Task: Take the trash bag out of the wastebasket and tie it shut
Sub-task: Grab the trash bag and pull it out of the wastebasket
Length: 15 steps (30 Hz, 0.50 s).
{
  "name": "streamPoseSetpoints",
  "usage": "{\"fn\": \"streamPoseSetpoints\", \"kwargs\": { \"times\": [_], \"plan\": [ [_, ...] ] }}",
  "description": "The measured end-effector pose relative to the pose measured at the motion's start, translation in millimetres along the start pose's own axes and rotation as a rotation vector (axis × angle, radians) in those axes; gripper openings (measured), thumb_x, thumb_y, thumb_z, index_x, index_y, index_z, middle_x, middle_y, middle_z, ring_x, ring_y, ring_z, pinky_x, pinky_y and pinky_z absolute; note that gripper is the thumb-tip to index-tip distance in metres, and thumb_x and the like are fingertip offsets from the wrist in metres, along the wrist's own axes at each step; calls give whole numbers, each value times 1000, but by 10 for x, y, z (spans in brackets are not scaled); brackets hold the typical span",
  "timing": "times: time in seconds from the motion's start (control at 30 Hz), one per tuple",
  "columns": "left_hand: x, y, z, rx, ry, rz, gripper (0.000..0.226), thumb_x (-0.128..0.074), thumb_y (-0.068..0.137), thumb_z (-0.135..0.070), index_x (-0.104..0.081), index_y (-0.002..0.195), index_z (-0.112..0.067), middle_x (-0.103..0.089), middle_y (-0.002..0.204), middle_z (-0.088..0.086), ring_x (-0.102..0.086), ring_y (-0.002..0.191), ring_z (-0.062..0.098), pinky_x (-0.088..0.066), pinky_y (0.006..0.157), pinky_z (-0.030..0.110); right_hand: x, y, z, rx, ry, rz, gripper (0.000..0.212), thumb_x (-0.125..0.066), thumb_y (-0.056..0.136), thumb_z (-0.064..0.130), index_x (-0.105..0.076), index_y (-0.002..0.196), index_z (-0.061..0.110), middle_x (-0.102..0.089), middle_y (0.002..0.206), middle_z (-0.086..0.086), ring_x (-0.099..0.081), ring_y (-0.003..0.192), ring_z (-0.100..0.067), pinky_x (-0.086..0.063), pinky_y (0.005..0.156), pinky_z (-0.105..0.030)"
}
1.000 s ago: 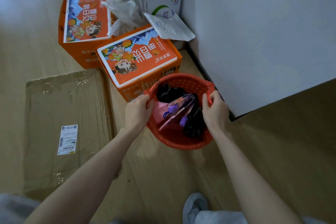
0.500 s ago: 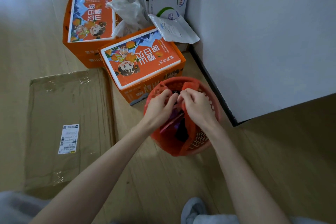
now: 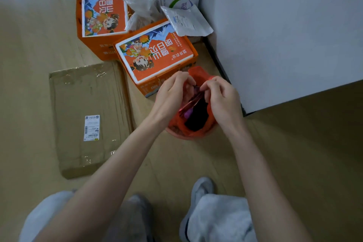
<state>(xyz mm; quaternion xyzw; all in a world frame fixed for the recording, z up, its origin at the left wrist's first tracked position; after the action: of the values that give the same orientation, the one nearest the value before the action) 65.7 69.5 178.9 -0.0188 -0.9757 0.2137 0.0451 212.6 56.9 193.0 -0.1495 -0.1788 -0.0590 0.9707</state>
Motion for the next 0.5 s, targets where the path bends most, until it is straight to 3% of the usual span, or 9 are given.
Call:
{"fn": "streamPoseSetpoints", "kwargs": {
  "times": [0.07, 0.17, 0.23, 0.33, 0.5],
  "plan": [
    [33, -221, -264, 38, -18, 11, 32, -40, 98, -28, -64, 82, -14, -62, 72, 1, -57, 69, 13, -46, 74, 31, 126, -162, 240, -43, -17, 8, 28, -45, 95, 22, -61, 74, 16, -52, 56, 11, -51, 53, 3, -38, 50, -7],
    [110, -554, -632, 99, -25, 15, 29, -41, 95, -21, -66, 89, -9, -63, 74, 3, -59, 69, 11, -46, 71, 22, 295, -428, 605, -69, -90, 23, 27, -46, 94, 23, -64, 77, 16, -55, 60, 10, -53, 59, 0, -38, 54, -9],
    [124, -790, -863, 111, -47, 31, 28, -41, 94, -19, -66, 89, -8, -64, 75, 5, -59, 70, 12, -47, 69, 20, 405, -630, 832, -68, -127, 20, 26, -46, 95, 25, -66, 81, 16, -56, 63, 10, -54, 64, -4, -39, 57, -15],
    [130, -1177, -1158, 99, -30, 68, 27, -41, 96, -17, -66, 91, -8, -65, 77, 5, -61, 70, 8, -50, 67, 16, 533, -974, 1153, -48, -161, 21, 25, -46, 96, 28, -65, 86, 16, -58, 67, 8, -54, 64, -6, -38, 54, -14],
    [271, -1748, -1408, 59, 145, 41, 29, -44, 96, -24, -67, 95, -6, -67, 79, -3, -61, 68, 1, -46, 62, 13, 572, -1559, 1470, 4, -229, 61, 23, -47, 98, 27, -62, 88, 13, -62, 70, 5, -57, 63, -8, -43, 55, -19]
  ]
}}
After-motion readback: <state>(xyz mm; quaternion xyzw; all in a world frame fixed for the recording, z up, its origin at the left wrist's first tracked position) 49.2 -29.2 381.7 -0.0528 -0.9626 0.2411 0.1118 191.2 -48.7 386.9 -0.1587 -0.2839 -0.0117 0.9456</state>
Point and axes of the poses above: each hand's wrist, its own y-axis towards the middle knuckle, its own x-axis out of the back of the hand, z = x × y, the point moved 10 cm from there along y, towards the middle knuckle
